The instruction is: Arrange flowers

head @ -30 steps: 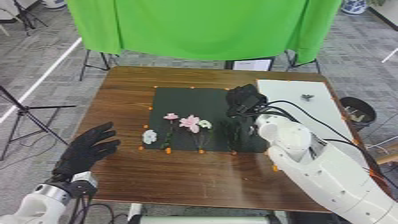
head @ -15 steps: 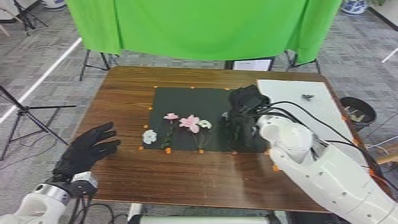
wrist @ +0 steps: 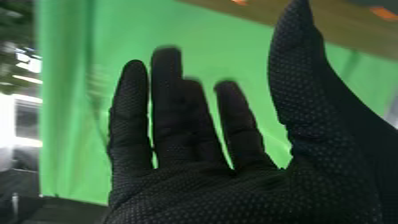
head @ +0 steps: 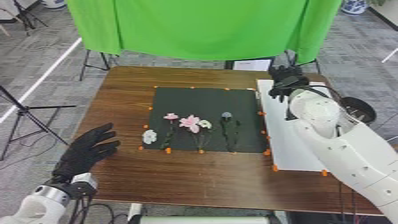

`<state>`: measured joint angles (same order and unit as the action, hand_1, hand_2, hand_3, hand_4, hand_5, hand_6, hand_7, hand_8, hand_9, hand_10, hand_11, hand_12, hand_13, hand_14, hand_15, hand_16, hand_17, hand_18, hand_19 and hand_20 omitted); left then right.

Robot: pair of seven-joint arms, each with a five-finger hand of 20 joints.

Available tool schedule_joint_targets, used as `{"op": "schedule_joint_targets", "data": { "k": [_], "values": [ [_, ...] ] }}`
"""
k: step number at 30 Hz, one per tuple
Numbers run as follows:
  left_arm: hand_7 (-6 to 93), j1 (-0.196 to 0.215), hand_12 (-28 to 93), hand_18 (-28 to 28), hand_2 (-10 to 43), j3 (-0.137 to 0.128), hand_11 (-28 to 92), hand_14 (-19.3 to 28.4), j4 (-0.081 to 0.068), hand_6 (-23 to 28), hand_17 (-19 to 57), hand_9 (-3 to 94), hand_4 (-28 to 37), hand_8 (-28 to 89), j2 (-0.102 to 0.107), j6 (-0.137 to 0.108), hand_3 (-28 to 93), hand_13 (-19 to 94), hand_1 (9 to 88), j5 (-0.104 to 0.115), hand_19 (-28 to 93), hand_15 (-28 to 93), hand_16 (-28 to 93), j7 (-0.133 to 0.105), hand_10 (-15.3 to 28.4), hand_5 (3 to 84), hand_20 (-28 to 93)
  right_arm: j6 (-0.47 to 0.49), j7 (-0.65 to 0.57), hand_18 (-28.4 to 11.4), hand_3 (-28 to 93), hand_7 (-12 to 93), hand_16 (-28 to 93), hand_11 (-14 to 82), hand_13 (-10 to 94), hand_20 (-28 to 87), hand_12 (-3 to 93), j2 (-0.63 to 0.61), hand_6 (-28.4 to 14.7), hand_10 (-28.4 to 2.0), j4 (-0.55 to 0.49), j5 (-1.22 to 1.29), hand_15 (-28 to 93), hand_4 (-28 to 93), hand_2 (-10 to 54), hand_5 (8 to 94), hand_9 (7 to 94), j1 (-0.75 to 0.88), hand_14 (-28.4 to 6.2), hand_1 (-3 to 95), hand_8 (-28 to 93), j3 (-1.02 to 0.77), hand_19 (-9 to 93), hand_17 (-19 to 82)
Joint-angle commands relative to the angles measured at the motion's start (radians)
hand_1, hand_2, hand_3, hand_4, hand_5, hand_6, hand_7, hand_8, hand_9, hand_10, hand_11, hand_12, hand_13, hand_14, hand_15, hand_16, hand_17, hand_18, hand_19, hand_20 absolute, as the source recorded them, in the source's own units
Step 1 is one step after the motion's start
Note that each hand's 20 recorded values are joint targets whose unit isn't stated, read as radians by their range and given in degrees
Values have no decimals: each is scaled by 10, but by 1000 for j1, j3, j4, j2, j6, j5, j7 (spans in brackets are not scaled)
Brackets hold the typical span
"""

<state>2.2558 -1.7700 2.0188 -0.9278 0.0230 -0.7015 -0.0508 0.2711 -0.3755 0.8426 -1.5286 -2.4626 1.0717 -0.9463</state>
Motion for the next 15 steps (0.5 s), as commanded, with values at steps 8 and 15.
{"op": "schedule_joint_targets", "data": {
  "k": [8,15],
  "values": [
    [223,19,144,223,-21,-2,291,181,5,60,-77,255,-283,-121,4,-11,722,229,259,6,469,427,-51,-9,134,306,55,60,-27,-181,875,273,270,92,290,283,247,-34,-60,-137,164,49,212,-283,-95,170,220,-32,-99,245,-114,-84,523,81],
    [224,18,144,223,-21,-6,290,181,6,60,-77,255,-283,-121,-1,-3,722,229,260,1,470,428,-51,1,133,305,56,102,-29,-184,900,304,225,122,377,308,218,-26,-55,-135,215,25,344,-283,-95,187,292,-26,-73,267,-132,-92,547,94]
  ]
}}
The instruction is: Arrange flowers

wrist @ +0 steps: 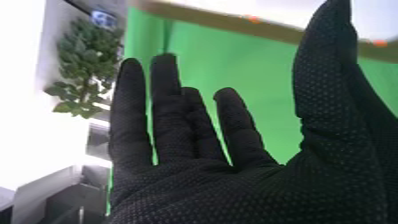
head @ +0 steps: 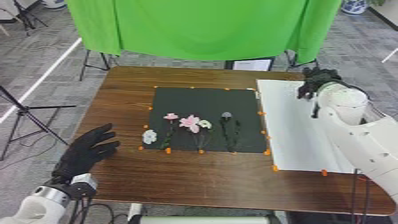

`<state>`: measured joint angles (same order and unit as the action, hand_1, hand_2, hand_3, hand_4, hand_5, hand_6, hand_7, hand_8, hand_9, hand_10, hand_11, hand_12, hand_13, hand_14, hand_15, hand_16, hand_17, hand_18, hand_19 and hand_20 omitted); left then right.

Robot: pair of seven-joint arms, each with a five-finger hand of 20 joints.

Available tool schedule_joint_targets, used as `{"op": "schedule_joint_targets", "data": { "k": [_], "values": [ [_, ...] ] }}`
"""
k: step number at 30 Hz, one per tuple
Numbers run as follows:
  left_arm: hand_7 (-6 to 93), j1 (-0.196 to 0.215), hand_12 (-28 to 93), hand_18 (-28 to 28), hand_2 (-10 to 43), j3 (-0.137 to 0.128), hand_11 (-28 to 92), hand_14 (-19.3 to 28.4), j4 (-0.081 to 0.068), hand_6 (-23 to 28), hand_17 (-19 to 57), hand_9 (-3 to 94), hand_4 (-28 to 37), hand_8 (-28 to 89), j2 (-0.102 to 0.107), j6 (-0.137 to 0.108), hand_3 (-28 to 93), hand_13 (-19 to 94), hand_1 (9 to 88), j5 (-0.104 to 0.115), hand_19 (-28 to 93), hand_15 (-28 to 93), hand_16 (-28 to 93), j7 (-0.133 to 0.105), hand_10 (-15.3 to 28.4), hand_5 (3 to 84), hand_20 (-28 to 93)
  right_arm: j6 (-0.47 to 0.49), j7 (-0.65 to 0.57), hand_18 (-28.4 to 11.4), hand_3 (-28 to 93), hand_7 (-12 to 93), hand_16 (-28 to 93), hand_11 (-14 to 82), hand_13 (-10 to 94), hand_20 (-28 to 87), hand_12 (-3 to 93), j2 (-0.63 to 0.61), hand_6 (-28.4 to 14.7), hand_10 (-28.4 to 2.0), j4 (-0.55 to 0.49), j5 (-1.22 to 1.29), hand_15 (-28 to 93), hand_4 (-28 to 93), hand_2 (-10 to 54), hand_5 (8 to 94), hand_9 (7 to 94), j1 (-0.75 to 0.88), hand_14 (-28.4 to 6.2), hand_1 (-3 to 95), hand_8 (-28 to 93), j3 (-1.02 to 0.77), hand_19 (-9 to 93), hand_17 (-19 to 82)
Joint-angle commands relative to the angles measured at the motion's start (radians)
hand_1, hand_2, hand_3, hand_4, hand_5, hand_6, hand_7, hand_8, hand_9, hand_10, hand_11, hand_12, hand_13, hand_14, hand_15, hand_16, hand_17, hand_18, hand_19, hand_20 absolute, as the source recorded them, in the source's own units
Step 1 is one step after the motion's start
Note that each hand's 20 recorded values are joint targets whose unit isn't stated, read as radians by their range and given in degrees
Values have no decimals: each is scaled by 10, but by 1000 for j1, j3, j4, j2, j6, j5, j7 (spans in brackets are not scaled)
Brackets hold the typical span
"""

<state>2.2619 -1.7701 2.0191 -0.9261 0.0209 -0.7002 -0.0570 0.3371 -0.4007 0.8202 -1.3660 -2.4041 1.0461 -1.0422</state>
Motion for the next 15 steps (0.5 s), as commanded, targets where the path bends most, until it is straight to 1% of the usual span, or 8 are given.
{"op": "schedule_joint_targets", "data": {
  "k": [1,5,8,10,12,13,14,15],
  "values": [
    [223,12,145,223,-21,-6,290,181,6,60,-77,255,-283,-121,-2,-1,721,229,260,-1,470,428,-51,8,133,306,56,32,-2,-185,902,309,223,127,392,309,214,-3,-53,-135,58,-36,357,-283,-95,196,309,0,-68,272,-134,6,549,97],
    [224,12,144,223,-21,-5,289,181,5,60,-77,255,-283,-121,-4,0,721,229,260,-5,470,428,-51,14,134,305,56,6,-22,-185,912,337,211,139,427,310,192,-6,-44,-133,76,-67,402,-283,-95,225,358,-5,-55,286,-151,38,555,106],
    [223,12,145,223,-21,-3,290,181,4,60,-77,255,-283,-122,-3,6,722,229,259,-4,470,427,-51,10,134,305,55,-25,-17,-181,915,355,204,153,481,314,177,-6,-37,-128,84,-72,441,-283,-95,274,415,-8,-41,312,-162,54,572,128],
    [224,5,145,223,-21,0,291,181,0,60,-77,255,-283,-121,-3,10,721,229,260,-5,470,427,-51,14,134,305,56,-57,1,-180,909,376,202,169,517,318,167,-7,-22,-116,95,-78,459,-283,-95,306,456,-11,-33,328,-177,65,585,141],
    [224,1,145,222,-20,3,291,180,-2,59,-77,255,-283,-122,-2,11,721,230,260,-5,469,427,-51,14,134,306,56,-86,19,-179,903,404,205,191,559,322,164,-7,-1,-86,104,-103,480,-283,-95,347,505,-11,-24,346,-196,72,593,151],
    [224,-1,145,222,-20,3,290,181,-2,59,-77,255,-283,-121,-1,13,721,229,260,-6,469,426,-51,16,134,305,55,-110,29,-176,892,413,219,204,578,324,163,-9,6,-77,107,-106,487,-283,-95,371,538,-7,-22,356,-204,74,595,158],
    [224,-3,145,222,-20,4,290,181,-3,59,-77,255,-283,-121,0,13,721,229,260,-5,469,427,-51,16,134,305,55,-137,35,-175,886,421,237,209,587,327,162,-8,12,-73,114,-107,484,-283,-95,384,549,-7,-20,361,-210,79,596,162],
    [224,-3,145,222,-20,4,290,181,-2,60,-77,255,-283,-121,0,13,721,229,260,-6,469,427,-51,16,134,305,55,-162,39,-172,867,434,278,220,606,330,164,-7,22,-67,118,-112,481,-283,-95,407,572,-5,-11,375,-216,82,597,167]
  ]
}}
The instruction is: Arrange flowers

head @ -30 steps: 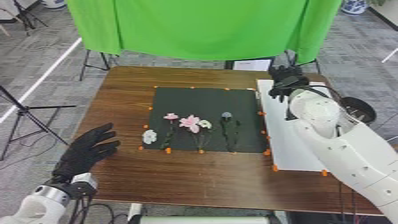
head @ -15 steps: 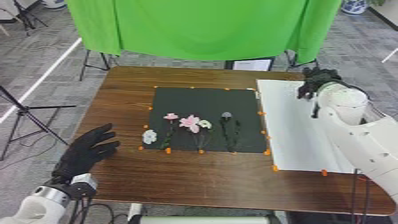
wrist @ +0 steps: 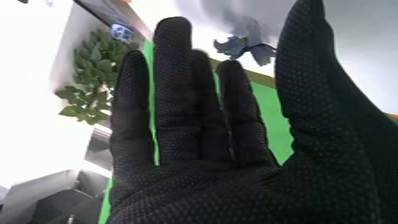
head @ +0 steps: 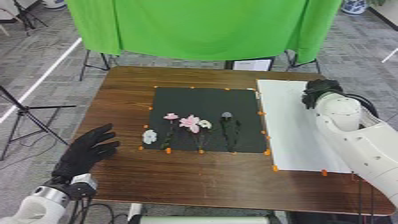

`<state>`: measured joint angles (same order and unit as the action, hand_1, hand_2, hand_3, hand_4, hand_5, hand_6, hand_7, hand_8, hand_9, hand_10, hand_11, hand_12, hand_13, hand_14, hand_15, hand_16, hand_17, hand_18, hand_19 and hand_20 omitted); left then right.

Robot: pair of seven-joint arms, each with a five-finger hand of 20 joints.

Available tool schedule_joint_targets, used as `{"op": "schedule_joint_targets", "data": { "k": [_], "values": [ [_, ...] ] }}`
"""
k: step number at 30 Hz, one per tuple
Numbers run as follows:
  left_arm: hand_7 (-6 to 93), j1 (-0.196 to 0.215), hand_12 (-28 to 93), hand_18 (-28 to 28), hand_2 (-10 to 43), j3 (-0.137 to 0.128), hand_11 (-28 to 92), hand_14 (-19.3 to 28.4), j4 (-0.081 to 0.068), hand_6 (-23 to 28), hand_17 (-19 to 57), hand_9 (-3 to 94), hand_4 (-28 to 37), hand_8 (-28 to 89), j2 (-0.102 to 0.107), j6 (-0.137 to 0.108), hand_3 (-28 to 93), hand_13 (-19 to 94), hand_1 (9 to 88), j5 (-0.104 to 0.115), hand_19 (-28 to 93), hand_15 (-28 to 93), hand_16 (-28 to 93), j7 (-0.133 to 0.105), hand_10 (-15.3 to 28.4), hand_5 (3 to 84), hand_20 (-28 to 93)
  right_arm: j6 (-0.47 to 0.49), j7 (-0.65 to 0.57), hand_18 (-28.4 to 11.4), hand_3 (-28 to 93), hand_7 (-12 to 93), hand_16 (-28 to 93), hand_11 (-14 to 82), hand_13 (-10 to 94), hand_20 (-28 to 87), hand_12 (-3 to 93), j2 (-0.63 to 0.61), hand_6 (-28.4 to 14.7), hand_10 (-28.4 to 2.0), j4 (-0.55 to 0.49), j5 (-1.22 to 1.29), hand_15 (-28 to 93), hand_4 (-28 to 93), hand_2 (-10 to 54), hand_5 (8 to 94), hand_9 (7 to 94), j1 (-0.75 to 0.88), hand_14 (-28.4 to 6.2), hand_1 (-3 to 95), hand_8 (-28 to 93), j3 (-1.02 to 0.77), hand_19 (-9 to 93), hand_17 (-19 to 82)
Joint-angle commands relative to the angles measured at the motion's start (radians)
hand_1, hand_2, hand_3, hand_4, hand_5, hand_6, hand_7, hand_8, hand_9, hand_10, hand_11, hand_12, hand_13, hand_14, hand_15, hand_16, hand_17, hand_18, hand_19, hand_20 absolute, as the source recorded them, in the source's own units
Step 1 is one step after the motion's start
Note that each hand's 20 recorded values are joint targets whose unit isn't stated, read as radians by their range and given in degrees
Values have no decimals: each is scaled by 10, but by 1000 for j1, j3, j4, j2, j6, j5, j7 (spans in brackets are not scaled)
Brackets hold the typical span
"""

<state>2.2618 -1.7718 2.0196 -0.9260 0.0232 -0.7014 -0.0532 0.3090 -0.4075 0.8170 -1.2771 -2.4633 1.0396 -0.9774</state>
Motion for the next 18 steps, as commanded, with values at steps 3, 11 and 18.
{"op": "schedule_joint_targets", "data": {
  "k": [3,11,18],
  "values": [
    [223,-5,144,222,-20,8,290,181,-5,60,-76,256,-283,-121,2,14,721,230,260,-4,470,428,-51,15,134,306,56,-175,58,-162,836,473,334,221,652,343,206,-7,45,-49,35,-55,481,-283,-95,474,658,12,-5,408,-159,15,607,185],
    [224,4,144,222,-20,4,291,181,-3,59,-76,255,-283,-121,0,16,721,229,260,-5,470,426,-52,16,134,306,56,-233,82,-141,798,551,340,132,762,377,443,-17,57,-29,38,-56,559,-283,-95,654,886,41,-11,489,-8,1,649,249],
    [225,-3,144,222,-20,9,292,180,-7,59,-76,255,-283,-121,-1,19,721,229,261,-6,470,428,-50,13,134,306,56,-355,-12,-150,865,648,345,333,649,396,546,-30,40,-57,-4,-42,696,-281,-95,564,733,45,-44,425,57,32,664,232]
  ]
}}
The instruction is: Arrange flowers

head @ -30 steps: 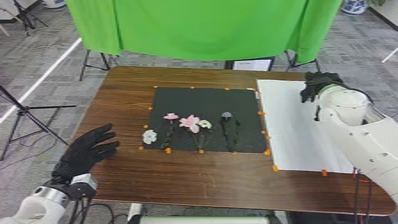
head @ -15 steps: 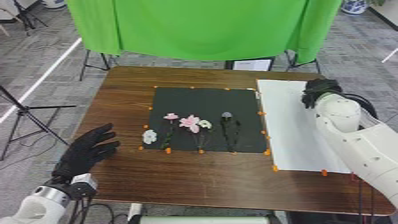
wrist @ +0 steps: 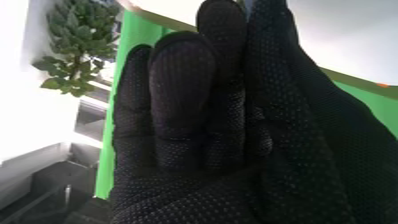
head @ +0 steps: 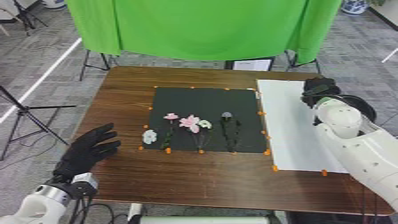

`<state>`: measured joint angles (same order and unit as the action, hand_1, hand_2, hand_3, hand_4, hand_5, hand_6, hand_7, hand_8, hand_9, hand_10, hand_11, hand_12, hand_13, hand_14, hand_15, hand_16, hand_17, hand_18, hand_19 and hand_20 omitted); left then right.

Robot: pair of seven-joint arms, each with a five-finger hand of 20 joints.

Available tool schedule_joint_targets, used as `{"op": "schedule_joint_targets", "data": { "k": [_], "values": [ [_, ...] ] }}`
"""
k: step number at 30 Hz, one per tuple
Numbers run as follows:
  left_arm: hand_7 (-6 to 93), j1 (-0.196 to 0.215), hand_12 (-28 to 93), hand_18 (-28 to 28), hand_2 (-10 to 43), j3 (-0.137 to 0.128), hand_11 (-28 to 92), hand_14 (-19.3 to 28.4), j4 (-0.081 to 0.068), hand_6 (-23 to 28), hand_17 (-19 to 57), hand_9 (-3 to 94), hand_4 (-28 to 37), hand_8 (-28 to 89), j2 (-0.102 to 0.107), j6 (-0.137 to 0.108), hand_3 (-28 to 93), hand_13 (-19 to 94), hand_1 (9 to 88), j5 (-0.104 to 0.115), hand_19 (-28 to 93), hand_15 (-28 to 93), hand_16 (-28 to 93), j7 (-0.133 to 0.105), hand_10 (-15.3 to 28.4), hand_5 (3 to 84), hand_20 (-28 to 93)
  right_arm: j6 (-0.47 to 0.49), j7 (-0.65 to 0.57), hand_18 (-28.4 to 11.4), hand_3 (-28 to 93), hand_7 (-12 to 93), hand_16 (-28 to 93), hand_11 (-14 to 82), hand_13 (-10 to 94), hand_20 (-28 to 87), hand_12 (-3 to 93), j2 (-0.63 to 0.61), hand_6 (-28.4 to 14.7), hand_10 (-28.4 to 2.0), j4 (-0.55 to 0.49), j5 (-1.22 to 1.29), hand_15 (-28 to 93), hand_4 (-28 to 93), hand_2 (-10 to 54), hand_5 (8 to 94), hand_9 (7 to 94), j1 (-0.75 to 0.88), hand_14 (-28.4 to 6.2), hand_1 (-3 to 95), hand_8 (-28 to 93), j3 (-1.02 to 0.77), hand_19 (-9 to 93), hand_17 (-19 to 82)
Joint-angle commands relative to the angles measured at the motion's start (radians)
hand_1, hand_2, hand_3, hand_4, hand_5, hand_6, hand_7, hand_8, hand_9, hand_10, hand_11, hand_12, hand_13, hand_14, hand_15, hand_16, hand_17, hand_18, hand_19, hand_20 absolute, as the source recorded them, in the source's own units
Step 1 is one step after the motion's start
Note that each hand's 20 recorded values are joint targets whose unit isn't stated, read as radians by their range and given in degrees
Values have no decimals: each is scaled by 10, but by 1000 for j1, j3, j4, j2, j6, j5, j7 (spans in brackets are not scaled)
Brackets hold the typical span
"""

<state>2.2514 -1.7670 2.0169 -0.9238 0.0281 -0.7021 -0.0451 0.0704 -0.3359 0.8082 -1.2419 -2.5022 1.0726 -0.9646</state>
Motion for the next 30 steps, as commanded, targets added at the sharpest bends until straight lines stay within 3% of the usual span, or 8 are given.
{"op": "schedule_joint_targets", "data": {
  "k": [1,3,5,9,15,21,26,30],
  "values": [
    [225,4,144,222,-20,4,292,180,-6,59,-76,255,-283,-122,-3,16,722,229,260,-6,470,427,-50,8,134,306,56,-111,-99,-159,882,705,334,445,594,402,565,-20,33,-72,-46,7,758,-281,-95,506,644,9,-61,398,63,22,666,222],
    [224,2,144,222,-20,6,292,180,-6,59,-76,255,-283,-122,-2,14,721,229,260,-5,470,427,-50,9,134,306,56,-68,-106,-182,923,775,311,697,500,412,541,-18,5,-113,-59,3,859,-272,-95,388,443,6,-91,326,67,16,662,202],
    [225,1,144,223,-20,8,292,181,-7,59,-77,255,-283,-122,-2,15,721,229,260,-6,470,427,-51,5,134,306,56,-57,-86,-195,931,820,299,756,426,413,542,-17,-35,-139,-61,-4,893,-210,-95,319,328,6,-104,270,-241,12,655,186],
    [224,-1,144,223,-20,11,291,181,-7,59,-77,255,-283,-122,-3,14,722,229,260,-7,469,427,-51,3,134,305,55,83,-67,-206,932,690,249,591,348,412,435,0,-59,-166,-66,13,846,-229,-95,218,227,-1,-106,243,-282,-12,638,157],
    [225,-1,144,223,-21,21,292,181,-9,59,-77,255,-283,-122,17,2,722,229,260,5,469,428,-51,-12,134,305,55,196,-91,-244,932,443,155,133,403,364,227,27,-18,-139,-24,71,651,-195,-95,186,310,-24,-83,296,-199,-31,540,175],
    [224,3,144,223,-21,13,291,181,-7,59,-78,255,-283,-122,7,4,722,229,260,0,469,428,-51,-6,134,305,55,209,-49,-238,918,381,197,110,517,346,178,35,12,-94,3,65,564,-279,-95,237,385,-19,-58,335,-181,-55,524,203],
    [224,-1,145,222,-20,13,291,182,-8,60,-77,255,-283,-122,2,9,722,229,260,-3,469,429,-51,0,135,306,55,171,-19,-181,842,373,340,181,678,328,158,34,32,-63,20,29,470,-283,-91,429,587,-17,-17,410,-193,-47,531,236],
    [222,0,144,223,-20,12,291,181,-6,62,-77,256,-283,-122,1,5,722,229,260,-3,469,428,-52,3,135,309,55,122,18,-144,781,493,353,113,740,351,357,30,48,-37,21,-15,505,-283,-94,565,791,-4,-11,473,-54,-42,557,255]
  ]
}}
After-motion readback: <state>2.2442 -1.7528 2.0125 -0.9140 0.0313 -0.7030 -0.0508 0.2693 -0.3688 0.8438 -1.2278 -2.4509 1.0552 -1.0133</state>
